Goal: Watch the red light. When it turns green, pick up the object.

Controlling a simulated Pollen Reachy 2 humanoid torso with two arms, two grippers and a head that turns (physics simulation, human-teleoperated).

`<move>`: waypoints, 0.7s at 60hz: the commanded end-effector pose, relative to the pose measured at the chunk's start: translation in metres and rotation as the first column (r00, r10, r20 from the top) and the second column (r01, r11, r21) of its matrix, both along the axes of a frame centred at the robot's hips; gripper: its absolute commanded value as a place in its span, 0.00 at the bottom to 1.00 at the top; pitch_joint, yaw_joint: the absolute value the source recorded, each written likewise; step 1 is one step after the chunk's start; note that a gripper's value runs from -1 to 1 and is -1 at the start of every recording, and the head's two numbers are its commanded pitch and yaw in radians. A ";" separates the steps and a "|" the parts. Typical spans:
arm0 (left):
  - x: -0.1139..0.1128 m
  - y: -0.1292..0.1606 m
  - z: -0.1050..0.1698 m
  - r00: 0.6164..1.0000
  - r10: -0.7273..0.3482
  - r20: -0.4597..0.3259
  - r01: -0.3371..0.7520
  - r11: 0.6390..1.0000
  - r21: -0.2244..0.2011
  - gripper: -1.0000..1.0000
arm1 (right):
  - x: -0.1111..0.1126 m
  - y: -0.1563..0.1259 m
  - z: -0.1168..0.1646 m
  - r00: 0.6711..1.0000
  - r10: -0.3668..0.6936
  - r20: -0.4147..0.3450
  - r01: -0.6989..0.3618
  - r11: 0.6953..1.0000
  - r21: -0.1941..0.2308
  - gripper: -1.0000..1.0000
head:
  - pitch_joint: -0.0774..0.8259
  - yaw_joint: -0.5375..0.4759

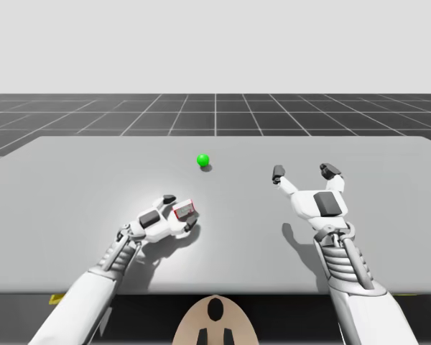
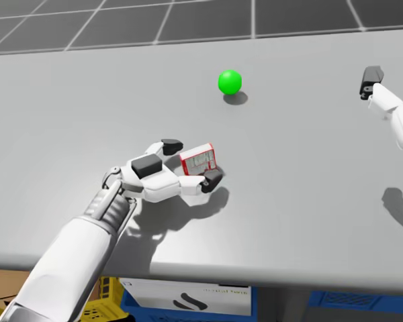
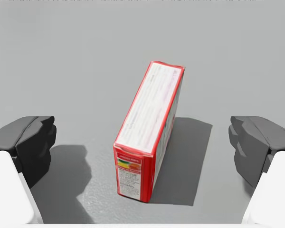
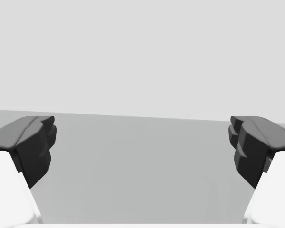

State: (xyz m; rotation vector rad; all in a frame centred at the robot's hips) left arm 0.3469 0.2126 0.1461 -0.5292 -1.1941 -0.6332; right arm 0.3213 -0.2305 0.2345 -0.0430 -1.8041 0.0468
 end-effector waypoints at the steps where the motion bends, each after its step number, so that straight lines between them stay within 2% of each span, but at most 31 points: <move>1: 0.002 -0.007 -0.004 1.000 -0.008 0.000 0.008 1.000 0.004 0.00 | 0.000 0.002 -0.001 1.000 0.002 -0.001 -0.002 1.000 0.007 0.00 | 0.82 0.69; 4: 0.000 -0.008 -0.005 1.000 -0.023 -0.002 0.023 1.000 0.015 0.00 | 0.000 0.001 -0.001 1.000 0.002 -0.001 -0.002 1.000 0.008 0.00 | 0.82 0.69; 5: -0.001 -0.008 -0.006 1.000 -0.029 0.001 0.028 0.999 0.037 0.29 | 0.000 0.001 -0.001 1.000 0.002 -0.001 -0.002 1.000 0.008 0.00 | 0.82 0.69; 6: -0.001 -0.007 -0.007 1.000 -0.029 0.005 0.028 0.999 0.041 0.49 | 0.000 0.001 -0.001 1.000 0.002 -0.001 -0.002 1.000 0.008 0.00 | 0.82 0.69; 7: -0.002 -0.007 -0.007 1.000 -0.031 0.005 0.031 0.999 0.042 0.77 | 0.000 0.001 -0.001 1.000 0.002 -0.001 -0.002 1.000 0.009 0.00 | 0.82 0.69; 8: -0.002 -0.007 -0.007 0.999 -0.034 0.003 0.034 0.999 0.042 0.91 | 0.000 0.001 -0.001 1.000 0.005 -0.002 -0.005 1.000 0.012 0.00 | 0.82 0.69; 9: -0.003 -0.007 -0.008 0.999 -0.040 -0.004 0.040 0.998 0.048 0.96 | 0.000 0.001 -0.001 1.000 0.005 -0.003 -0.005 1.000 0.013 0.00 | 0.82 0.69; 25: -0.004 -0.007 -0.009 0.998 -0.063 -0.009 0.063 0.997 0.051 0.98 | -0.001 0.001 0.000 1.000 0.001 0.000 -0.001 1.000 0.010 0.00 | 0.78 0.69; 42: -0.006 -0.007 -0.011 0.998 -0.069 -0.010 0.070 0.995 0.066 0.97 | 0.000 0.000 0.001 1.000 0.003 -0.002 -0.002 1.000 0.018 0.00 | 0.54 0.68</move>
